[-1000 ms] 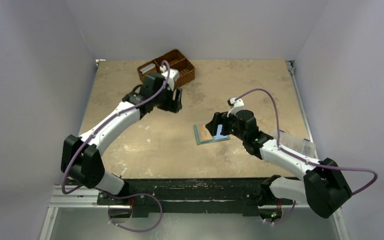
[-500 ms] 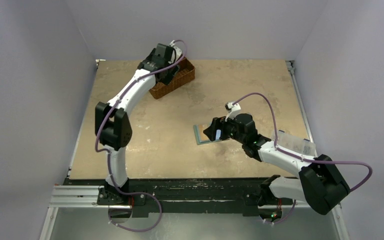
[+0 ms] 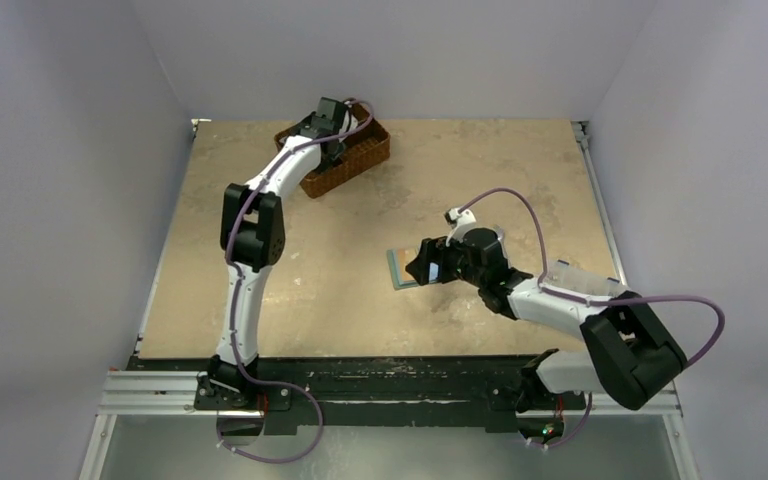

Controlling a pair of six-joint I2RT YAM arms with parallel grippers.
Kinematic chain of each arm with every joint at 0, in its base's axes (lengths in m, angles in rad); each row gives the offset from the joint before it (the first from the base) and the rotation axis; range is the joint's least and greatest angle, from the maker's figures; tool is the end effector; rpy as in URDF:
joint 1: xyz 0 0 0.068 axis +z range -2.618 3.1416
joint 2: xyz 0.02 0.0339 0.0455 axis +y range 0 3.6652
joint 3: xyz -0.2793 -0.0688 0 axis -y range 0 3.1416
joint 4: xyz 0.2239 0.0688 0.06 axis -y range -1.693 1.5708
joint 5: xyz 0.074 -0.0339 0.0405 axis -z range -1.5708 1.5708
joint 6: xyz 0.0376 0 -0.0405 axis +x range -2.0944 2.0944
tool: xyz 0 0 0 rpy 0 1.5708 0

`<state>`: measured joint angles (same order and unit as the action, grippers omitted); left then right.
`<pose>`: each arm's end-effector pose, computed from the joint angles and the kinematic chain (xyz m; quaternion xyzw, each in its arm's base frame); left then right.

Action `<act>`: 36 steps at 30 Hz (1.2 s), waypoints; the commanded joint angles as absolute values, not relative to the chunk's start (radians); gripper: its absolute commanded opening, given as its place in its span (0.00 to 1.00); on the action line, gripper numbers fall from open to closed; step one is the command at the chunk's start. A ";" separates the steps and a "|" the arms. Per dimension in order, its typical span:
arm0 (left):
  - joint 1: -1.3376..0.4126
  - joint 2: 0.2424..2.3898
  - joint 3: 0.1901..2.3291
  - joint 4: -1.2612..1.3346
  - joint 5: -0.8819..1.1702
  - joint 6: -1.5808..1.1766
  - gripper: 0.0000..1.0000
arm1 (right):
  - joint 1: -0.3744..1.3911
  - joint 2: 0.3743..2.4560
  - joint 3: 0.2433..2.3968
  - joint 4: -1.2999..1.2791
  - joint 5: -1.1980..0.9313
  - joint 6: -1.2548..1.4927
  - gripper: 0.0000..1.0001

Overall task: Put the credit cards into the card holder
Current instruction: Pick up the credit card from the storage box.

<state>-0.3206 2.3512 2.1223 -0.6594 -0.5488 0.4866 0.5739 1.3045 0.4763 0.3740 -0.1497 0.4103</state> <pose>0.4950 -0.1437 0.2373 0.2728 0.8698 0.2812 0.2999 0.2002 0.1361 0.2098 -0.1086 0.8397 0.3055 0.4356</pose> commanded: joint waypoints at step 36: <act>-0.239 2.464 2.105 -0.269 -0.524 0.615 0.58 | 0.546 1.417 0.513 0.423 -0.171 0.399 0.87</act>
<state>-0.2535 2.4596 2.1208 -0.3431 -0.5205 0.5968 0.5503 1.4151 0.4786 0.3817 -0.1535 0.4095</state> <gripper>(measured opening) 0.589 0.869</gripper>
